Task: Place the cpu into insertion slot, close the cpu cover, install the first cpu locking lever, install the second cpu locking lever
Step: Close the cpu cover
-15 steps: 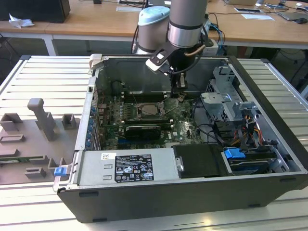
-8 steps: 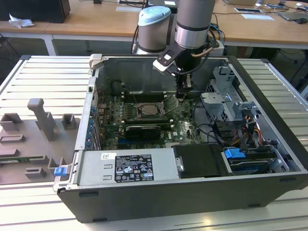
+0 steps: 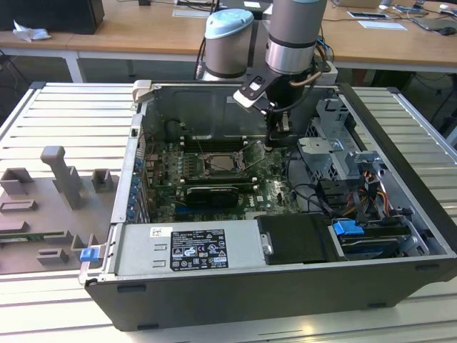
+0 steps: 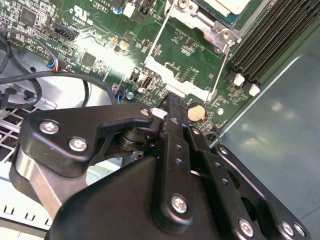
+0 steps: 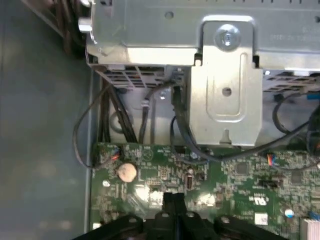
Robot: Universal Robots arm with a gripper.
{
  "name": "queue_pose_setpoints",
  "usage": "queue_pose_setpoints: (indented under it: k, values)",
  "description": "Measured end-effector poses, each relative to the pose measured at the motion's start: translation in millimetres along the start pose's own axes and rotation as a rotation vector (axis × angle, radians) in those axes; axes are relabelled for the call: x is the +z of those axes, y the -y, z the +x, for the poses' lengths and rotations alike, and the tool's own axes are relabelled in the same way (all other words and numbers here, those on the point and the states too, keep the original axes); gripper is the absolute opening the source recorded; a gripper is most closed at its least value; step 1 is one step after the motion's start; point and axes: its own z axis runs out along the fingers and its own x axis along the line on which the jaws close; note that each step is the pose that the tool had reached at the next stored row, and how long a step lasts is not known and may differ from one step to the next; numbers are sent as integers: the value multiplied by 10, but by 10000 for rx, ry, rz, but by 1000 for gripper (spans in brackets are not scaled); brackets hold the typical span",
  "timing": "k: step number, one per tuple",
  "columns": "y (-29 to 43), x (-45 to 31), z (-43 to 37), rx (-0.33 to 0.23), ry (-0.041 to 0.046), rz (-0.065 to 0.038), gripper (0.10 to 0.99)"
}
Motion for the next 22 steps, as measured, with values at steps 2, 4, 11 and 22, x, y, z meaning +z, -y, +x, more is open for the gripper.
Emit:
queue_pose_setpoints:
  k: [2, 4, 11, 22]
  values:
    - [-7, 11, -1, 0, 0, 0, 106]
    - [-9, 25, -1, 1, 1, 0, 106]
    - [64, 57, 1, 1, 1, 5, 106]
    - [395, 46, 12, 1, 1, 6, 106]
